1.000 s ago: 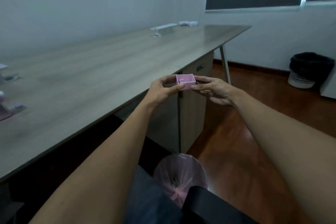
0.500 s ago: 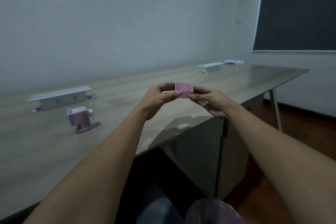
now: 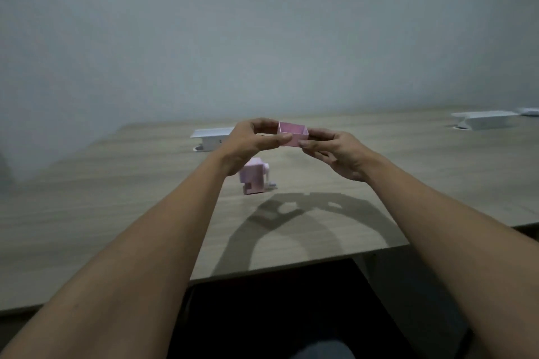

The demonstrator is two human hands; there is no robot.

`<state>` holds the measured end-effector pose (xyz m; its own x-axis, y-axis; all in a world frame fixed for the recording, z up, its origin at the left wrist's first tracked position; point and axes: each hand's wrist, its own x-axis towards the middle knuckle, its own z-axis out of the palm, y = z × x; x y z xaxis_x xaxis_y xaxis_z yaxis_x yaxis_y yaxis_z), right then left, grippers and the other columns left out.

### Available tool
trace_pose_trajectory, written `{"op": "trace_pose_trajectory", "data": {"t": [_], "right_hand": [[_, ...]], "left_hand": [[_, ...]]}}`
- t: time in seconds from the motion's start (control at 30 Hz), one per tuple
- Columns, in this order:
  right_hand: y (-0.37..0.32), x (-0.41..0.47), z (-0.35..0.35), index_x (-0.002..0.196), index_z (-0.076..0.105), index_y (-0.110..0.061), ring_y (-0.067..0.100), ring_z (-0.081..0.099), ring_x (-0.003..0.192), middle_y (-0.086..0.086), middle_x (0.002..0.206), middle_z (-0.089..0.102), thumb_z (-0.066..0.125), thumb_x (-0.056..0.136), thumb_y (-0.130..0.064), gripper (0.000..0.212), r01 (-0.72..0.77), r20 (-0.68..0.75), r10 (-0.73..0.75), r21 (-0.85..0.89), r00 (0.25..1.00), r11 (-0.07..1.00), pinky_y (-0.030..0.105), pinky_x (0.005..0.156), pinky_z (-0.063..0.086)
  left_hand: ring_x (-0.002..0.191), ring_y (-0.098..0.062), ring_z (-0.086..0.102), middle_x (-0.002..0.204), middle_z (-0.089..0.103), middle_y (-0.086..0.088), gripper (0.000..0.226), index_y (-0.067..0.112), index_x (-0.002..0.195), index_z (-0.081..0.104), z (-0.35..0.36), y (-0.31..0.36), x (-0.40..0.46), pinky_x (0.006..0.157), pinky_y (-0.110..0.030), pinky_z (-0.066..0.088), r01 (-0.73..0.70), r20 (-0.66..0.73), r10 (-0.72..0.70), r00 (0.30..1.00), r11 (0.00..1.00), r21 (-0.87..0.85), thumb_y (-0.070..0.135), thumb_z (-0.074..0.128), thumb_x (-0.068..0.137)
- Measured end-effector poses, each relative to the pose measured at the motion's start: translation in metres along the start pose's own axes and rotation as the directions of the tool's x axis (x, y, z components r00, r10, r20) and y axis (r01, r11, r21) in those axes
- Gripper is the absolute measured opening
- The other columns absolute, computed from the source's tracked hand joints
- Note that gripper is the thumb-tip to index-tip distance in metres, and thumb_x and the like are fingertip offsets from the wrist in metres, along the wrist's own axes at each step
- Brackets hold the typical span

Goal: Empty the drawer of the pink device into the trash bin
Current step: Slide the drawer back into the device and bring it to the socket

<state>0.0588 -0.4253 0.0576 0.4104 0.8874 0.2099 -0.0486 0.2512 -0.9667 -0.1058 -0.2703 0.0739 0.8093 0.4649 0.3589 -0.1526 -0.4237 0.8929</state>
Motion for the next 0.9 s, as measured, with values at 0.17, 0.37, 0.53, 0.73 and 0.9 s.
{"op": "trace_pose_trajectory", "data": {"t": [0.17, 0.37, 0.53, 0.73, 0.9], "right_hand": [[0.018, 0.040, 0.040, 0.117, 0.070, -0.002, 0.018, 0.070, 0.110, 0.009, 0.113, 0.076, 0.077, 0.077, 0.001, 0.042, 0.025, 0.069, -0.023, -0.029, 0.997, 0.999, 0.029, 0.102, 0.050], [0.046, 0.067, 0.051, 0.122, 0.070, -0.002, 0.010, 0.069, 0.107, 0.008, 0.119, 0.074, 0.085, 0.075, -0.011, 0.050, 0.086, -0.028, -0.096, -0.258, 0.995, 0.962, 0.010, 0.082, 0.051], [0.069, 0.078, 0.042, 0.130, 0.066, -0.005, 0.009, 0.066, 0.111, 0.008, 0.127, 0.069, 0.082, 0.077, -0.006, 0.055, 0.064, -0.013, -0.071, -0.294, 0.997, 0.954, 0.010, 0.083, 0.048], [0.083, 0.086, 0.046, 0.133, 0.063, -0.004, 0.009, 0.064, 0.117, 0.001, 0.131, 0.067, 0.080, 0.078, -0.005, 0.057, 0.021, 0.072, 0.002, -0.312, 0.997, 0.950, 0.010, 0.081, 0.049], [0.092, 0.089, 0.049, 0.130, 0.065, -0.003, 0.012, 0.066, 0.110, 0.004, 0.124, 0.070, 0.078, 0.079, -0.002, 0.052, 0.017, 0.100, 0.015, -0.312, 0.995, 0.950, 0.008, 0.079, 0.050]], "left_hand": [[0.102, -0.011, 0.073, 0.116, 0.077, -0.007, 0.051, 0.005, 0.124, 0.070, -0.058, -0.015, -0.011, 0.083, -0.018, 0.053, 0.048, -0.105, -0.045, 0.993, 0.999, 0.021, 0.023, 0.085, 0.078], [0.091, -0.003, 0.072, 0.108, 0.078, -0.001, 0.041, 0.009, 0.116, 0.074, -0.105, -0.046, -0.038, 0.088, -0.018, 0.051, 0.107, -0.282, -0.109, 0.953, 0.994, -0.022, 0.023, 0.085, 0.078], [0.095, -0.010, 0.072, 0.108, 0.078, -0.004, 0.048, 0.005, 0.118, 0.073, -0.123, -0.086, -0.059, 0.085, -0.019, 0.049, 0.229, -0.330, -0.217, 0.918, 0.973, -0.004, 0.019, 0.088, 0.074], [0.083, -0.018, 0.070, 0.105, 0.078, -0.014, 0.043, 0.003, 0.111, 0.076, -0.116, -0.113, -0.074, 0.075, -0.030, 0.055, 0.386, -0.310, -0.366, 0.878, 0.923, 0.004, 0.017, 0.089, 0.073], [0.062, -0.010, 0.070, 0.090, 0.078, -0.012, 0.037, 0.002, 0.108, 0.077, -0.102, -0.115, -0.071, 0.054, -0.021, 0.055, 0.432, -0.260, -0.418, 0.871, 0.902, -0.001, 0.013, 0.088, 0.074]]}}
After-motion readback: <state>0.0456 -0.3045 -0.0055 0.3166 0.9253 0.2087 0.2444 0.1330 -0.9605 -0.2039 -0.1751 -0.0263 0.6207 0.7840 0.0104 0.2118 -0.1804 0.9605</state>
